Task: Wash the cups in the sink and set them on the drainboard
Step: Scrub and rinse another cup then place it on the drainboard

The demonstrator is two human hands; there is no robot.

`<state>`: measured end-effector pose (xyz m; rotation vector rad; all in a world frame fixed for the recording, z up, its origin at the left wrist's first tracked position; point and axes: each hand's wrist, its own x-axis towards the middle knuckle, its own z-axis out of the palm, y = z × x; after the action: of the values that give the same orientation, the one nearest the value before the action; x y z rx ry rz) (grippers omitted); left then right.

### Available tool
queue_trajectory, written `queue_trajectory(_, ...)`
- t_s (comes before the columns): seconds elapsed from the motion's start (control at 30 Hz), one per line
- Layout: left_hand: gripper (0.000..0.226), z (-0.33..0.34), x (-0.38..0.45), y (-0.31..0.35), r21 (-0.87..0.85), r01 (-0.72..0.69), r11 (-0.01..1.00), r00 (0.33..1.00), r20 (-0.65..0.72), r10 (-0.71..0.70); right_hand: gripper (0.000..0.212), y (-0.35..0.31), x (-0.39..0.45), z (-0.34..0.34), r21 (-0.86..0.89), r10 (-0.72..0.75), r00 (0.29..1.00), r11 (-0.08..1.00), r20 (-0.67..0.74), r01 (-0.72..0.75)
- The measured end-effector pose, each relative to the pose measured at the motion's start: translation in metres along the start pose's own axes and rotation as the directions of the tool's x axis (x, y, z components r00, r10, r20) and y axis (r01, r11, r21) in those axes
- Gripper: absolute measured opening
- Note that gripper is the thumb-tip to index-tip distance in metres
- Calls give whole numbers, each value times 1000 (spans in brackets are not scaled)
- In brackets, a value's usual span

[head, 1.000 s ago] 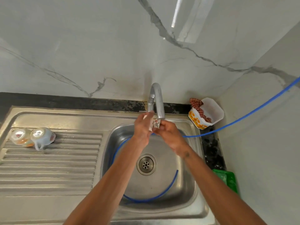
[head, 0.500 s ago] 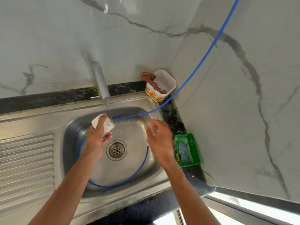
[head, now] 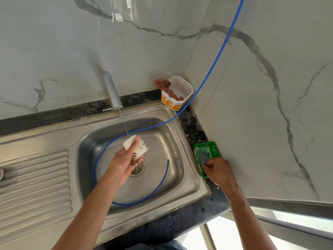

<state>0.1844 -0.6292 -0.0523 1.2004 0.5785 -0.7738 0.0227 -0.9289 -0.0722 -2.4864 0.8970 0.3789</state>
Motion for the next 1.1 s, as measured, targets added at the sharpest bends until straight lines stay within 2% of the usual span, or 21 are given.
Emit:
queue_trajectory(0.13, 79, -2, -4, -1, 225, -176, 958, 983, 99, 157, 34, -3, -1, 0, -12, -3, 999, 1000, -32, 3)
queue_trajectory(0.27, 75, -2, -9, -3, 328, -255, 910, 964, 161, 212, 17, -13, -7, -1, -45, 14, 999, 999, -30, -16)
queue_trajectory(0.37, 82, -3, -12, -7, 305, -241, 921, 955, 241, 170, 14, -14, -8, -2, 14, 55, 998, 998, -28, -54)
queue_trajectory(0.47, 90, -5, -15, -9, 204, -190, 960, 942, 315, 120, 20, -12, -11, -5, 142, 49, 996, 989, -69, -39)
queue_trajectory(0.6, 98, 0, -21, -7, 78, -127, 989, 937, 336, 94, 13, -15, -13, -9, 283, 125, 981, 956, -149, -79)
queue_trajectory(0.67, 86, 2, -24, -6, 18, -105, 994, 938, 334, 93, 16, -13, -10, -9, 291, 114, 979, 955, -170, -60)
queue_trajectory(0.77, 35, 4, -24, -5, -60, -85, 995, 962, 256, 97, 13, -11, -10, -10, 217, 11, 995, 976, -97, 10)
queue_trajectory(0.83, 23, 4, -22, -7, -25, -101, 995, 966, 239, 104, 10, -9, -8, -6, 156, -20, 998, 987, -68, 31)
queue_trajectory(0.93, 34, 3, -19, -8, 9, -118, 993, 962, 249, 112, 24, -7, -5, 3, 98, -8, 997, 995, -74, 15)
queue_trajectory(1.0, 42, 3, -19, -9, 16, -133, 991, 966, 228, 126, 22, -9, -5, 5, 125, 8, 995, 992, -98, 4)
queue_trajectory(1.1, 47, 3, -20, -7, 130, -213, 968, 964, 191, 186, 12, -13, -5, 5, 230, 24, 987, 973, -160, 13)
